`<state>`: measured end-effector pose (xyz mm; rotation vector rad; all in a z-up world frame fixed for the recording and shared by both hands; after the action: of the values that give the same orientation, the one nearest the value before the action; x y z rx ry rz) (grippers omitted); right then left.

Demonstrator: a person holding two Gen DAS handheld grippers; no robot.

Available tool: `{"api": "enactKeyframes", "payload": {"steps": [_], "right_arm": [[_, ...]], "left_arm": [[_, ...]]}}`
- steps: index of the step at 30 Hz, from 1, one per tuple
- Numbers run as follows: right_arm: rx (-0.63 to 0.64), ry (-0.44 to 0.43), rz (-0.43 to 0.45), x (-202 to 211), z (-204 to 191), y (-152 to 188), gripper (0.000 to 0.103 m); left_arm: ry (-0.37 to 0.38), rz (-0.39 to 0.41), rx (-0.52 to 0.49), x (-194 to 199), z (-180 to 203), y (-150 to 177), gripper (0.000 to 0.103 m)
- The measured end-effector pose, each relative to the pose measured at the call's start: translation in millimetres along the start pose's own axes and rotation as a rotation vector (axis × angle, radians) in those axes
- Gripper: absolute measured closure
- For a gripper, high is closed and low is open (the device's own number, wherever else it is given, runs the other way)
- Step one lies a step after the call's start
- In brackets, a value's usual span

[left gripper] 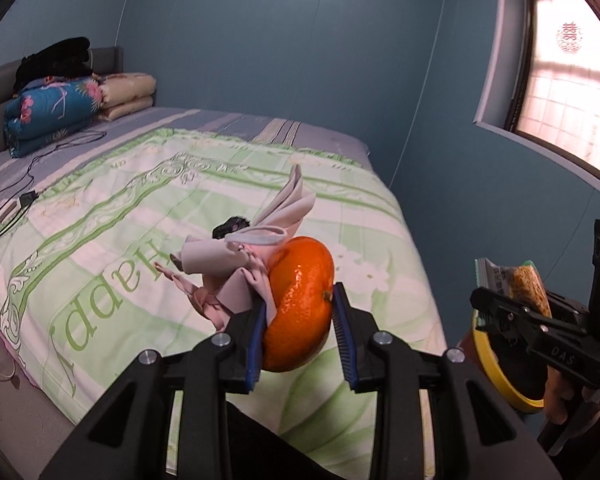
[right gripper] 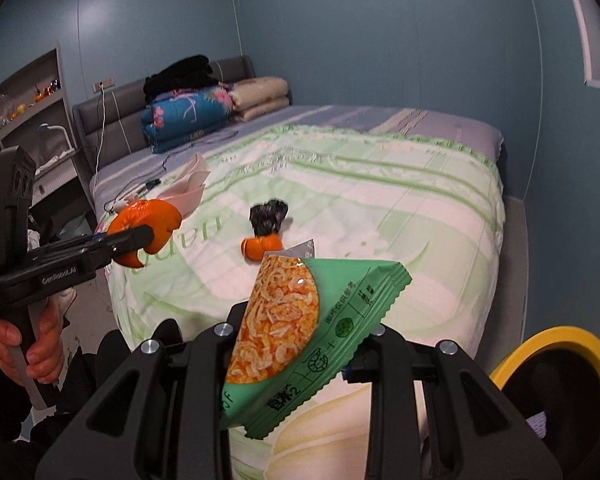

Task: Collect trash
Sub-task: 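Carry the orange peel and green snack packet over the bin with both tools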

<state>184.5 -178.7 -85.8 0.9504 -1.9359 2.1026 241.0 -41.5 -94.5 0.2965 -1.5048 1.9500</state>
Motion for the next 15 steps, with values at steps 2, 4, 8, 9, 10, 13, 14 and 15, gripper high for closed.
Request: {"api": "enactKeyframes", "payload": {"steps": [2, 4, 8, 9, 10, 13, 14, 15], "right_arm": [[-0.003, 0.007, 0.021, 9.1, 4.7, -4.8, 0.077], [-0.007, 0.020, 0.037, 17.2, 10.8, -8.2, 0.077], [-0.016, 0.048, 0.059, 29.7, 21.8, -11.0, 0.076], [-0.019, 0.055, 0.064, 32.3, 24.8, -11.3, 0.076], [-0.023, 0.062, 0.068, 34.7, 28.1, -11.5, 0.076], [-0.027, 0.087, 0.077, 40.8, 37.4, -10.8, 0.076], [-0.032, 0.094, 0.080, 43.4, 41.2, -10.8, 0.076], [-0.034, 0.098, 0.082, 44.9, 43.5, -10.7, 0.076]], "left_arm": [[0.014, 0.010, -0.003, 6.8, 7.8, -1.7, 0.074], [0.030, 0.015, -0.005, 12.9, 15.0, -2.2, 0.074], [0.058, 0.027, -0.022, 21.8, 30.5, -4.3, 0.074], [0.066, 0.027, -0.025, 23.7, 34.6, -4.7, 0.074], [0.072, 0.028, -0.027, 24.5, 37.5, -5.0, 0.074], [0.090, 0.036, -0.040, 28.8, 49.5, -5.9, 0.074], [0.094, 0.038, -0.046, 30.2, 54.3, -6.1, 0.074], [0.097, 0.037, -0.048, 30.6, 56.9, -6.1, 0.074]]}}
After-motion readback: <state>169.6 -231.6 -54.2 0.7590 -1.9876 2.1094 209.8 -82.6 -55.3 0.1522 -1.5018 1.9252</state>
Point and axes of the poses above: each gripper's, at about its wrist camera, not at the fingertips, and x roughly against the way its jaws point, z to its right, y to its underside, the point moved 10 cm from there along -x, roughly the way its jaws point, and after that the axes turned 8 degrees about x, right-handed, at the moved point
